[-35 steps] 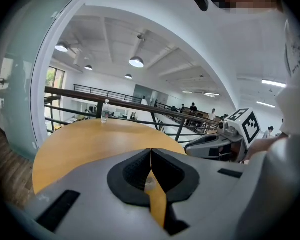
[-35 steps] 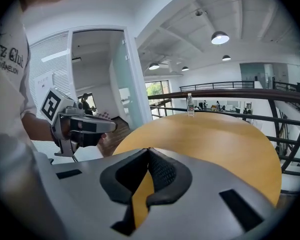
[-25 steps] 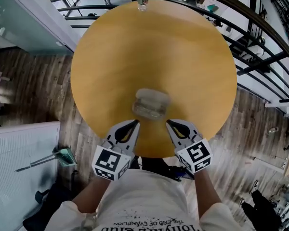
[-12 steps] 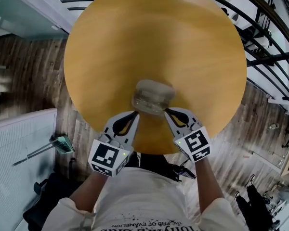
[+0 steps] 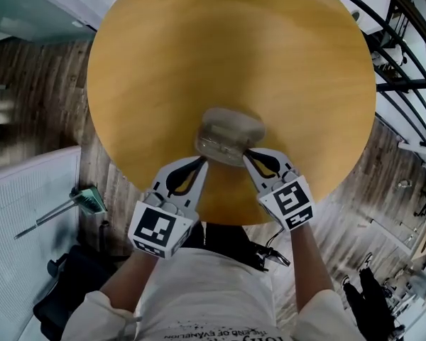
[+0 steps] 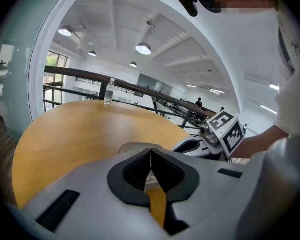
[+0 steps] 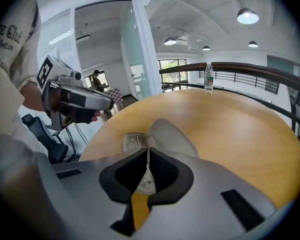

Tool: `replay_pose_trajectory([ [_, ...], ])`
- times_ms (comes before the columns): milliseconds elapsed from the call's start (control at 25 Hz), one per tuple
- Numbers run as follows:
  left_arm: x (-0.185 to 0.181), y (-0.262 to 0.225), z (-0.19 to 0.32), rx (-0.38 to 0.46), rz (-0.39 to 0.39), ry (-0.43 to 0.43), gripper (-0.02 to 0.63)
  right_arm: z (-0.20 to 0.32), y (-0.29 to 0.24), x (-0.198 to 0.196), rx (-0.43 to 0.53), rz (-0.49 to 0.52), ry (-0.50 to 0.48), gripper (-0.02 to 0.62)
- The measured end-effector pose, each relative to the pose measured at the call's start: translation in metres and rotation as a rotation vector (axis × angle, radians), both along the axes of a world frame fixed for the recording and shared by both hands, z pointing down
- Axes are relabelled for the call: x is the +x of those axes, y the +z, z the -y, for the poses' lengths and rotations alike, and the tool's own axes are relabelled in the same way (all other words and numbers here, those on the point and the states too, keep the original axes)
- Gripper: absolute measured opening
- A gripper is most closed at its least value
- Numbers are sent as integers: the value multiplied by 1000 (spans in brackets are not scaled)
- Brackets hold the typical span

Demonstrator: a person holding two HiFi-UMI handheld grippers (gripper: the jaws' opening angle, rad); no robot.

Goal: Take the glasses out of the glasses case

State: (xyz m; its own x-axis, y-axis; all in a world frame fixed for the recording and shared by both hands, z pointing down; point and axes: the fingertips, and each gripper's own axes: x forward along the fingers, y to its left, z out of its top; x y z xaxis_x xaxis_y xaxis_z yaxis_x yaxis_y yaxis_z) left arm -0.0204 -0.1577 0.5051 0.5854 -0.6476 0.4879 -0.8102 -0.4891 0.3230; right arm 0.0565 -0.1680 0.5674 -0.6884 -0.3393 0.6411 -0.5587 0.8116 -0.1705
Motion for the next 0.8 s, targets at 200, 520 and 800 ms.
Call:
replay_pose_trajectory([
  [200, -3, 10, -1, -16, -1, -11, 25, 0, 17, -4, -25, -12, -38, 29],
  [520, -7, 27, -3, -43, 10, -28, 25, 2, 36, -5, -62, -28, -110, 64],
  [800, -11, 37, -5, -64, 9, -44, 25, -2, 48, -13, -90, -63, -217, 66],
])
